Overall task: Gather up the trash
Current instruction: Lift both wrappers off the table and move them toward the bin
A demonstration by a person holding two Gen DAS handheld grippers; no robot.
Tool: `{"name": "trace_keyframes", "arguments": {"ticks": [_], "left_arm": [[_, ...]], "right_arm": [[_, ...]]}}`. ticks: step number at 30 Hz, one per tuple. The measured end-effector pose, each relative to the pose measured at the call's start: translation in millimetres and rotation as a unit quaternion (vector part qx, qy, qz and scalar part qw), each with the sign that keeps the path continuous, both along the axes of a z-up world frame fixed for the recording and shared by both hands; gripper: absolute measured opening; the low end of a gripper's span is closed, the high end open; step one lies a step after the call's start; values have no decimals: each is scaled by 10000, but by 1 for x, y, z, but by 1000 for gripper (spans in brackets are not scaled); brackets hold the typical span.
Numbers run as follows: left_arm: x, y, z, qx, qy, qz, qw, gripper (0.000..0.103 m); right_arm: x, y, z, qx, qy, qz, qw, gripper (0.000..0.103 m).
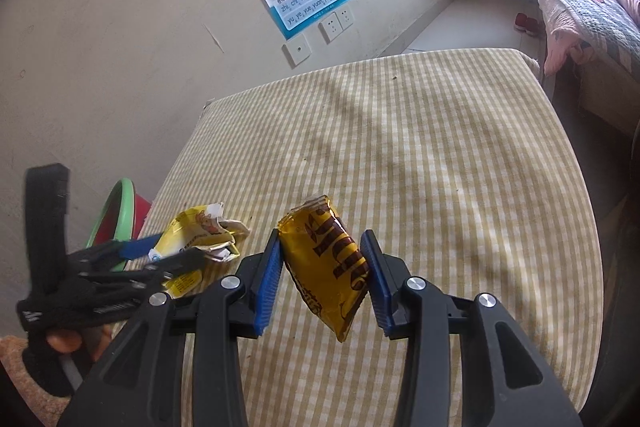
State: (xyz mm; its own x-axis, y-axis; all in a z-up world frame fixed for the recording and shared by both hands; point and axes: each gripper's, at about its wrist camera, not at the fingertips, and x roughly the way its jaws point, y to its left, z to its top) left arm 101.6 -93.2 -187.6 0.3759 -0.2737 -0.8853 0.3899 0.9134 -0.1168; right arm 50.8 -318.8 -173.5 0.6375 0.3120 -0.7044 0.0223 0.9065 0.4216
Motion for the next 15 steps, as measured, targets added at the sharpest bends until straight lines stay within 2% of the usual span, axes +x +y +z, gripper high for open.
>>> {"name": "trace_keyframes", "arguments": {"ticks": [1,2,4,6,15], "left_arm": [[-1,-1,-5,41,65,19,10000,60],[-1,-2,-9,67,169,28,9998,39],[-7,0,-10,-14,267,97,9996,33],[-16,7,2,-125,154,243,9995,20],[-53,62,73,-428,-714,912,9923,19]], "right_arm": [[0,2,-1,5,14,37,10000,40],[1,4,-2,3,23,80,10000,40],[3,9,-5,-23,53,157,9999,40],[4,15,-7,-68,78,246,9996,40],[-1,44,-2,-234,39,574,9981,40]]}}
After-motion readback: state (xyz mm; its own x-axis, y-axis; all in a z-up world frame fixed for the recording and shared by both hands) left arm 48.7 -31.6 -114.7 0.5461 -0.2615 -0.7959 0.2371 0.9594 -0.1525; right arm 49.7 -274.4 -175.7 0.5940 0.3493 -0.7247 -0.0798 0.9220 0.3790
